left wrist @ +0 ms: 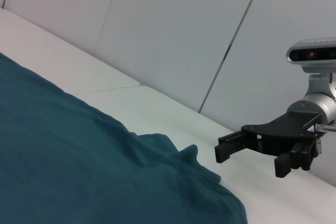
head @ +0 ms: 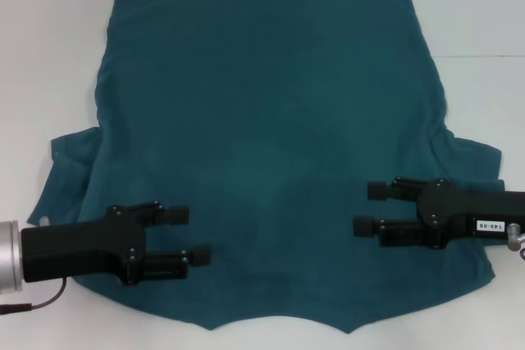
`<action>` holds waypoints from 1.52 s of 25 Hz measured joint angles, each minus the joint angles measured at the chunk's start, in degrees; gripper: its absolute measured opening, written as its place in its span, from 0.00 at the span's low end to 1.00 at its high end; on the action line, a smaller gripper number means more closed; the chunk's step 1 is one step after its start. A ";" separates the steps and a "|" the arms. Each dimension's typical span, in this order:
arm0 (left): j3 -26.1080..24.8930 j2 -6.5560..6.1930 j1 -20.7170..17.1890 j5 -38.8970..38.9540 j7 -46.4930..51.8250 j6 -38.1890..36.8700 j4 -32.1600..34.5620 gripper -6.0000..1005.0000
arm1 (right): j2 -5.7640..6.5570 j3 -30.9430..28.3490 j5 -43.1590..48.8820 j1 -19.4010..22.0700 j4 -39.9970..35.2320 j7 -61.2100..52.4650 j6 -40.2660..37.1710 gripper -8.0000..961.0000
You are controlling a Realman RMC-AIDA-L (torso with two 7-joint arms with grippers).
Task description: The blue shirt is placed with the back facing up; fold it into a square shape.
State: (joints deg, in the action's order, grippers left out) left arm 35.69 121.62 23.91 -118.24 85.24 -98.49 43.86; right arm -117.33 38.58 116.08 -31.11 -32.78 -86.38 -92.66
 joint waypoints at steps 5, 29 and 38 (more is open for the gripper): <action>-0.19 0.11 0.00 0.03 0.26 0.17 -0.05 0.87 | 0.00 -0.08 -0.02 -0.02 0.04 0.00 0.03 0.96; -7.80 0.92 -0.09 1.78 3.63 10.56 -0.20 0.87 | -1.12 -0.47 -0.86 -0.53 0.03 -0.01 0.29 0.95; -14.29 0.53 -0.33 1.79 7.46 18.70 -0.26 0.87 | -1.82 -0.99 -1.92 -0.06 0.08 0.72 0.80 0.95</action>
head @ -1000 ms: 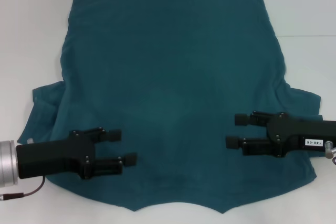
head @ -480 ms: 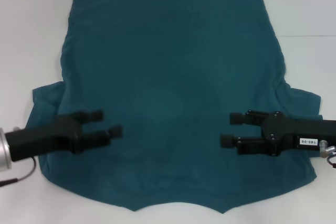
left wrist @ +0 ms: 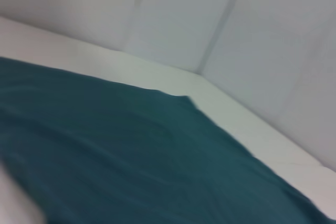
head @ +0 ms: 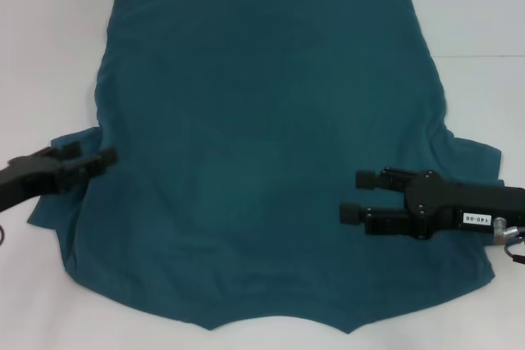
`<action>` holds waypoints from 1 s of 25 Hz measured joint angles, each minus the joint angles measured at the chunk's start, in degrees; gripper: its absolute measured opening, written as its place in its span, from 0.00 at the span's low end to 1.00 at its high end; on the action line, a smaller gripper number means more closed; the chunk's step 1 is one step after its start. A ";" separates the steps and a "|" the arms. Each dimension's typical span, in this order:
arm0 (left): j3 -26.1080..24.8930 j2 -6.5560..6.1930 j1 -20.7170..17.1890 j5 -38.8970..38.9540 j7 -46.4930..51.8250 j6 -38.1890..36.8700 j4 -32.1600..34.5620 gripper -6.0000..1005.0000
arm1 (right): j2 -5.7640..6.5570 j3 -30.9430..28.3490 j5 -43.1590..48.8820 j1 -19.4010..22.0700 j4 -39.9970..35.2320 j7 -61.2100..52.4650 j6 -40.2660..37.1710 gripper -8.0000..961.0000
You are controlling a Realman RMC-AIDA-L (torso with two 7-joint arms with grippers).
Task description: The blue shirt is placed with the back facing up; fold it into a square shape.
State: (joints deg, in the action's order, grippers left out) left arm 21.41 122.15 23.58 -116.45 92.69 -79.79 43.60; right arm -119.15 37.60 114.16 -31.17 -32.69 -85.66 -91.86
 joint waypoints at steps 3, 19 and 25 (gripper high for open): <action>-0.17 -0.14 -0.41 -0.01 1.86 3.36 -0.01 0.87 | -0.32 -0.25 -0.27 0.11 0.16 0.65 0.02 0.95; 1.06 0.36 -0.71 -0.69 4.16 16.96 -3.41 0.87 | -0.38 -0.52 -0.28 0.24 0.79 0.25 0.01 0.95; 3.29 0.42 -0.36 -0.79 4.09 18.99 -4.43 0.87 | -0.37 -0.51 -0.25 0.24 0.79 0.23 0.01 0.94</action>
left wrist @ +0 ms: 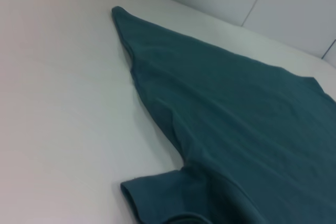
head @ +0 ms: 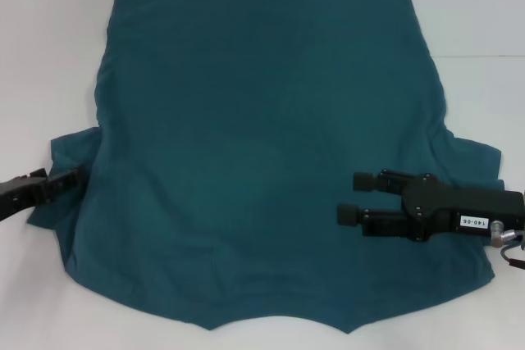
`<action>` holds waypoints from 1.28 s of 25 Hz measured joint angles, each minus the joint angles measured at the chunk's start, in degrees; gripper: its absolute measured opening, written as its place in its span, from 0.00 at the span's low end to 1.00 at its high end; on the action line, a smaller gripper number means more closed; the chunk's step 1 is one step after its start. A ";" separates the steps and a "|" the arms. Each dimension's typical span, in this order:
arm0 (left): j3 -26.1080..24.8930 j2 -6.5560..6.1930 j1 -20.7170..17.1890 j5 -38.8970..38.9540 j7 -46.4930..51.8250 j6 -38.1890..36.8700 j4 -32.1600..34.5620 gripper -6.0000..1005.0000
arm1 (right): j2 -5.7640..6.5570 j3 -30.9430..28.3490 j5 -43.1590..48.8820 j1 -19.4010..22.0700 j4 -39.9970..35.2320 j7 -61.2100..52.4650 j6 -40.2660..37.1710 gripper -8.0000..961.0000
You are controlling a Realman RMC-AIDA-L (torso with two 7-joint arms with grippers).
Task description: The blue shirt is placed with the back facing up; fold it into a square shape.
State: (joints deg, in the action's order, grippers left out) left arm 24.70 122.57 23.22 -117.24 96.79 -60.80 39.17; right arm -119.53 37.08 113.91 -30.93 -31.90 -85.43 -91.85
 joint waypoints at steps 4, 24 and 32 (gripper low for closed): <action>1.72 0.26 0.13 -0.01 0.28 1.17 -0.02 0.87 | 0.00 -0.13 0.00 0.00 0.00 0.01 0.00 0.94; 2.29 0.23 0.42 -0.26 0.37 2.35 0.47 0.55 | 0.00 -1.37 0.00 0.00 0.00 0.43 -0.26 0.93; 2.29 0.20 0.42 -0.36 0.46 2.57 0.47 0.17 | 0.00 -1.61 0.00 0.00 0.00 0.55 -0.43 0.93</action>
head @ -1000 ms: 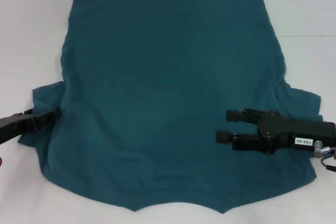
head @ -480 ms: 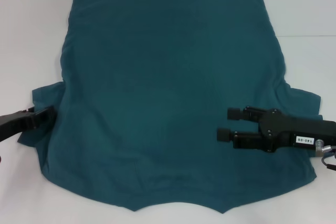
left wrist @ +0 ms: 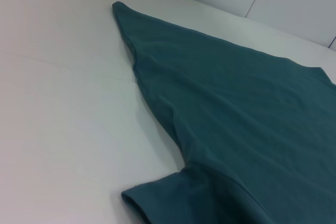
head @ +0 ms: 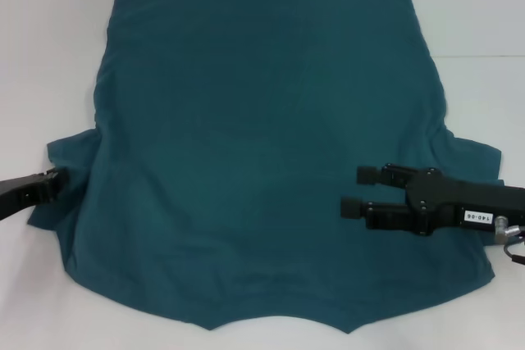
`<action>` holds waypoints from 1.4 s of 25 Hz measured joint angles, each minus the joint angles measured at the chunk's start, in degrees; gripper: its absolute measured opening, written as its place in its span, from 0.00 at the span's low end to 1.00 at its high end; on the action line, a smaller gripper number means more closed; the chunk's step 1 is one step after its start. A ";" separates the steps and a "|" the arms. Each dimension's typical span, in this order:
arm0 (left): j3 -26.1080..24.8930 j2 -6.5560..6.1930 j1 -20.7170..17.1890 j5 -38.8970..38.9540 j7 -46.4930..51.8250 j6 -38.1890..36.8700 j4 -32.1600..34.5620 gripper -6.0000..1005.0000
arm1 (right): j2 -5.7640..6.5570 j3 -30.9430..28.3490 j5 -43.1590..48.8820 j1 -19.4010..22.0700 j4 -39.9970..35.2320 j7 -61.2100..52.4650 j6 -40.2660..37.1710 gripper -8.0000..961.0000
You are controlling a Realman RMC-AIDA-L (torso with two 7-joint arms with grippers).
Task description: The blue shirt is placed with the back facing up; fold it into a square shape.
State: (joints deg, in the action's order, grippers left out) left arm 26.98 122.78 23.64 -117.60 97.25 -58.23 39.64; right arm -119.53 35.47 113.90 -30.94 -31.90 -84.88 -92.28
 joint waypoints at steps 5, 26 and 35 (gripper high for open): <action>-0.13 -0.12 0.12 -0.33 0.06 0.10 0.00 0.02 | 0.00 -0.63 0.00 0.00 0.00 0.00 -0.03 0.93; -0.44 -1.94 1.06 -1.23 0.12 6.69 4.48 0.04 | 0.00 -1.28 -0.75 -0.05 1.66 -0.15 0.33 0.92; 0.08 -1.93 1.49 -1.24 0.25 4.97 5.26 0.07 | 0.00 -1.28 -0.80 -0.18 1.67 -0.18 0.28 0.92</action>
State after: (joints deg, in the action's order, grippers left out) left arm 27.06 120.85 25.13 -118.83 97.49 -53.26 44.90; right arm -119.53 34.19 113.11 -31.12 -30.23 -85.06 -92.00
